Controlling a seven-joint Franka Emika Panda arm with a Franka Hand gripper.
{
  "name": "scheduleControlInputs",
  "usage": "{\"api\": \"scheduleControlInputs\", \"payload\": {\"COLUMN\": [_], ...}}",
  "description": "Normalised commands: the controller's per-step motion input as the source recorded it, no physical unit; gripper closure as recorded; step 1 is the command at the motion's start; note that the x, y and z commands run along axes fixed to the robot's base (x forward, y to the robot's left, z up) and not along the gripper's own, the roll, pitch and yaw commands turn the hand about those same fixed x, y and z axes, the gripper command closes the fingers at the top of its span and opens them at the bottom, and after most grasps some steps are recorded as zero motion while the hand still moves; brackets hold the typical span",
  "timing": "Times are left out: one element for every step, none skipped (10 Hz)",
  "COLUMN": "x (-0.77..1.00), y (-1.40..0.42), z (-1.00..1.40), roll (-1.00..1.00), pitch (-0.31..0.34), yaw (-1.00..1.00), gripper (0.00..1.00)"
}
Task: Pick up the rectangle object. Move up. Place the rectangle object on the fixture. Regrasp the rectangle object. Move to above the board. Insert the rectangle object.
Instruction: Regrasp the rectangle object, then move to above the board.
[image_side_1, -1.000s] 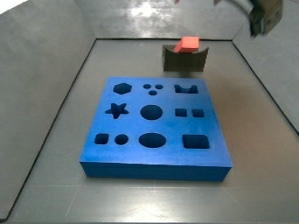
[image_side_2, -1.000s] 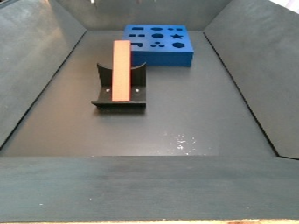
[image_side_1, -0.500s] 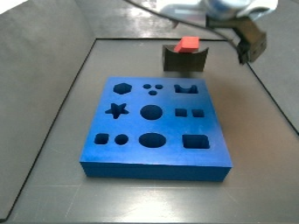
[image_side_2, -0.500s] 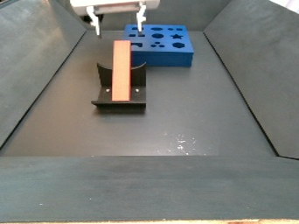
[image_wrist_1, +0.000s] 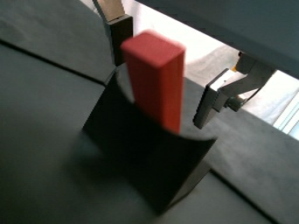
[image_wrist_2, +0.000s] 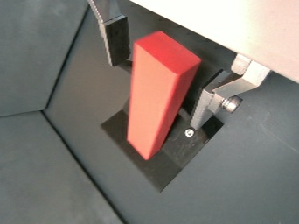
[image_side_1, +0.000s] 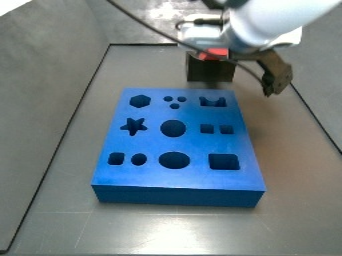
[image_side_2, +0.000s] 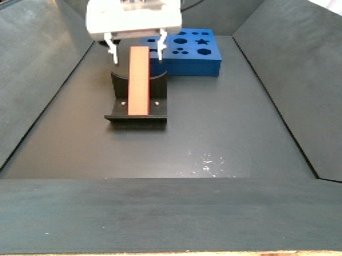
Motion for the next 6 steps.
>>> {"api": "scheduleControlInputs", "payload": {"x": [0.08,0.08,0.0,-0.36,-0.36,-0.35], "y": [0.0,0.0,0.0,0.1,0.1,0.09], "z": [-0.27,-0.18,0.0,1.0,1.0,1.0], "roll": [0.07,0.07,0.0,-0.07,-0.09,-0.11], "pitch": [0.005,0.006,0.0,0.269,0.243,0.172], "yaw": [0.01,0.02,0.0,0.08,0.09,0.13], "gripper": [0.0,0.0,1.0,1.0,1.0,1.0]}}
